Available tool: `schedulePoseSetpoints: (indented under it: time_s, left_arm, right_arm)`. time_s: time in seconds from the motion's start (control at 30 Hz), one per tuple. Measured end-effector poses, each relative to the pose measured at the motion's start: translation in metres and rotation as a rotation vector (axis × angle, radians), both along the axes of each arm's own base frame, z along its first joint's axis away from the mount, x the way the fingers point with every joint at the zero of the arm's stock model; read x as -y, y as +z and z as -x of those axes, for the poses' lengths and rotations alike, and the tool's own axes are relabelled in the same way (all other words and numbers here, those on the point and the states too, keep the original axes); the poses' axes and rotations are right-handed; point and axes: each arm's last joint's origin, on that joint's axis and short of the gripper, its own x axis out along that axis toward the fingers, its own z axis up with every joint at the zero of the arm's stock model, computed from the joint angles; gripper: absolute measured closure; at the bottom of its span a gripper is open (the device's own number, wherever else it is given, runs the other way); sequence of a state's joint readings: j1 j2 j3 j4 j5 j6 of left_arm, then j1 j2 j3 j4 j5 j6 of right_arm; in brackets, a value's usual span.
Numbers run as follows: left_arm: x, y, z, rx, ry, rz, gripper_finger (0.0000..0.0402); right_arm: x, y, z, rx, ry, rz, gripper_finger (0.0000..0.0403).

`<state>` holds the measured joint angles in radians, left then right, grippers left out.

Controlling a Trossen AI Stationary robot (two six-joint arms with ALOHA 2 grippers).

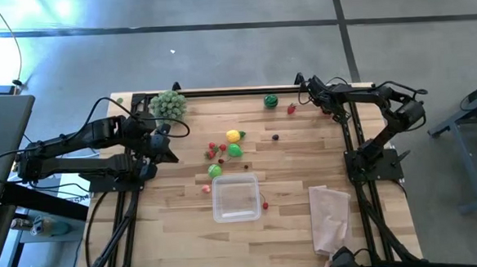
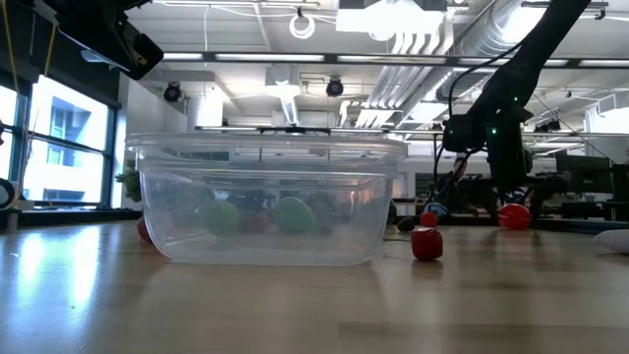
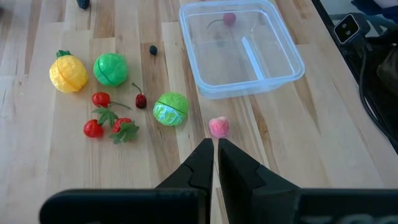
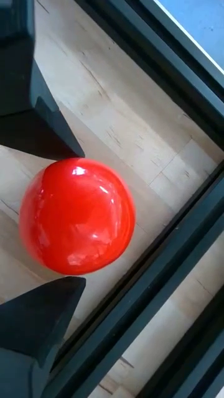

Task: Pick and placing Produce into tupperware
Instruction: Put the red tomato into the transparent bin

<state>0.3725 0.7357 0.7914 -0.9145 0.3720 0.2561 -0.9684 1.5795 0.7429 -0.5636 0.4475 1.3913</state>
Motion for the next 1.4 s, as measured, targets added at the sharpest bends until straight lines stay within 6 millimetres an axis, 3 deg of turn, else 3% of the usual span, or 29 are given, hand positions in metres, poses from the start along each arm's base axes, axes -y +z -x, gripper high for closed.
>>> schedulePoseSetpoints:
  time_s: [0.33,0.83,1.07,1.4]
  left_arm:
    - [0.000,0.000,0.000,0.000,0.000,0.000,0.0387]
    - [0.000,0.000,0.000,0.000,0.001,0.000,0.0387]
    - [0.000,0.000,0.000,0.000,0.000,0.000,0.0387]
    - [0.000,0.000,0.000,0.000,0.000,0.000,0.0387]
  right_arm:
    - [0.000,0.000,0.000,0.012,-0.001,-0.005,0.0157]
    - [-0.001,0.001,-0.002,0.018,0.166,-0.088,0.0157]
    - [-0.009,0.000,-0.014,-0.017,0.411,-0.159,0.0157]
    - [-0.033,0.001,-0.051,-0.129,0.895,-0.147,0.0157]
